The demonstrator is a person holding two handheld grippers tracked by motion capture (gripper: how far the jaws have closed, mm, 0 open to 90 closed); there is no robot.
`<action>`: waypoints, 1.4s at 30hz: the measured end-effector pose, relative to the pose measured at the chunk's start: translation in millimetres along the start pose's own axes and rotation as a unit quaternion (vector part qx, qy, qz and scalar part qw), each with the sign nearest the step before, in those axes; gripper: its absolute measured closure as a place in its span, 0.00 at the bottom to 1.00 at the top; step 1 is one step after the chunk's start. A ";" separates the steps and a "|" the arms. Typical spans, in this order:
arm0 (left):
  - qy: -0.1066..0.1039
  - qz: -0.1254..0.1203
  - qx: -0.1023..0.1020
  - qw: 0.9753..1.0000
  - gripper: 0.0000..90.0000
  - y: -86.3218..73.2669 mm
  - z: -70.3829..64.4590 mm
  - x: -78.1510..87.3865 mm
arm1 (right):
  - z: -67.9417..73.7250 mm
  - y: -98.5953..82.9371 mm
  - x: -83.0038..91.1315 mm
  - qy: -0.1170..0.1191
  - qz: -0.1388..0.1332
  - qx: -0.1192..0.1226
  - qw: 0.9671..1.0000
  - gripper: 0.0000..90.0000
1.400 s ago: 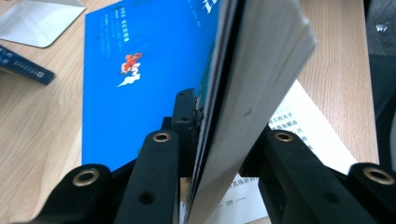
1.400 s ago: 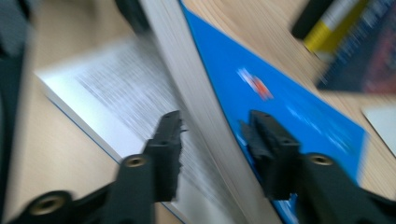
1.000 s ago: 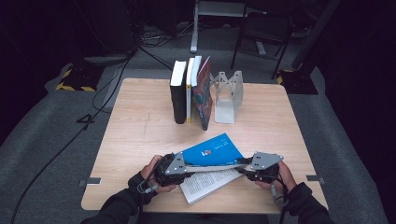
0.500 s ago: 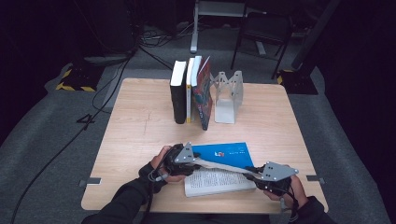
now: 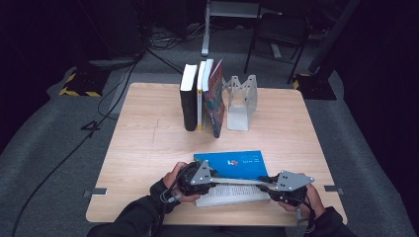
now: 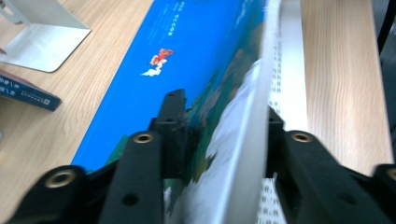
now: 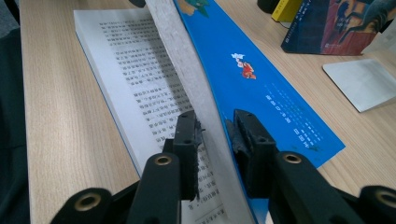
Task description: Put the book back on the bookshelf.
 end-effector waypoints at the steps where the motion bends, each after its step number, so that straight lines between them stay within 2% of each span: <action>1: -0.010 0.003 -0.001 1.000 0.76 -1.6 0.7 -1.3 | -0.2 -0.3 -0.7 0.004 0.001 -0.001 1.000 0.76; 2: -0.017 0.004 0.001 1.000 0.76 -3.7 0.9 -2.5 | -1.3 -1.6 -1.6 0.018 0.003 -0.002 1.000 0.74; 4: -0.028 0.001 0.004 1.000 0.79 -8.2 2.3 -3.2 | -5.4 -4.8 0.0 0.030 -0.011 -0.010 0.999 0.70; 5: -0.031 -0.002 0.005 0.999 0.79 -9.2 3.5 -2.8 | -8.5 -7.2 1.5 0.032 -0.018 -0.018 0.999 0.67; 7: -0.036 -0.005 0.004 0.999 0.80 -10.3 7.0 -0.9 | -15.3 -12.8 3.2 0.023 -0.017 -0.019 0.999 0.65; 8: -0.037 -0.007 0.004 0.999 0.80 -11.5 10.2 0.6 | -21.1 -17.1 3.1 0.026 -0.019 -0.031 0.999 0.63; 9: -0.039 -0.009 0.007 0.999 0.80 -13.0 12.4 1.5 | -25.8 -19.4 2.0 0.030 -0.024 -0.044 0.998 0.64; 10: -0.045 -0.014 0.013 0.999 0.80 -17.1 18.8 3.3 | -27.2 -19.3 0.9 0.030 -0.027 -0.048 0.998 0.67; 11: -0.045 -0.014 0.013 0.999 0.80 -17.1 18.8 3.3 | -27.2 -19.3 0.9 0.030 -0.027 -0.048 0.998 0.67; 12: -0.046 -0.015 0.019 0.999 0.80 -20.2 23.0 4.3 | -27.0 -16.3 -2.1 0.034 -0.035 -0.038 0.998 0.71; 14: -0.047 -0.010 0.033 0.998 0.77 -26.9 32.5 6.5 | -22.5 -10.1 -8.0 0.031 -0.030 -0.015 0.999 0.76; 16: -0.040 0.002 0.044 0.998 0.70 -31.2 36.4 9.5 | -17.4 -5.2 -12.9 0.028 -0.028 -0.009 0.999 0.78; 18: -0.025 0.016 0.042 0.999 0.63 -31.9 34.3 14.0 | -12.8 -1.0 -15.9 0.024 -0.025 0.002 0.999 0.79; 20: -0.023 0.002 0.043 0.999 0.55 -28.0 29.5 21.7 | -9.4 2.6 -16.0 0.017 -0.021 0.005 1.000 0.79; 23: -0.019 -0.003 0.031 0.999 0.53 -20.1 21.9 31.3 | -8.8 7.7 -14.2 0.011 -0.024 -0.003 1.000 0.79; 26: 0.007 0.022 0.036 0.999 0.49 -16.2 14.7 28.7 | -6.1 14.0 -13.2 0.008 -0.023 -0.004 1.000 0.80; 27: 0.021 0.033 0.033 0.999 0.53 -16.5 13.6 27.6 | -4.5 16.4 -13.2 0.007 -0.022 -0.001 1.000 0.80; 28: 0.032 0.041 0.028 0.998 0.63 -17.8 14.0 27.5 | -2.4 18.5 -13.3 0.008 -0.019 0.003 1.000 0.80; 29: 0.029 0.040 0.031 0.998 0.71 -19.9 15.4 27.8 | -1.1 20.4 -13.8 0.008 -0.017 0.010 1.000 0.81; 31: 0.017 0.030 0.039 0.999 0.73 -24.1 19.4 28.9 | 0.8 24.1 -14.5 0.011 -0.021 0.010 1.000 0.81; 33: 0.003 0.028 0.033 0.999 0.76 -28.5 23.0 29.7 | 0.0 28.2 -14.5 0.013 -0.027 0.012 0.999 0.80; 35: -0.009 0.020 0.037 0.999 0.78 -33.3 27.3 29.8 | -2.0 31.5 -15.4 0.023 -0.041 0.008 0.999 0.78; 38: -0.013 0.028 0.035 0.999 0.78 -37.3 29.6 27.5 | -6.8 30.1 -20.7 0.035 -0.053 0.027 0.998 0.72; 39: -0.014 0.026 0.035 0.999 0.78 -38.2 30.3 26.9 | -11.3 27.9 -24.3 0.050 -0.051 0.016 0.997 0.65; 40: -0.017 0.024 0.035 0.999 0.78 -39.1 31.3 26.8 | -14.1 25.0 -27.7 0.055 -0.039 0.011 0.998 0.61; 42: -0.016 0.023 0.037 0.999 0.78 -40.1 32.8 27.3 | -19.5 16.0 -33.7 0.037 -0.009 0.018 0.999 0.60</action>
Point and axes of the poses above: each handheld gripper's, and its own axes: x roughly backward along the jaws, y roughly out of its top, z roughly to its left, the point moved 3 cm from there along -x, roughly forward along the jaws, and after that the axes turned 6 degrees about -x, right-handed, at the moved point
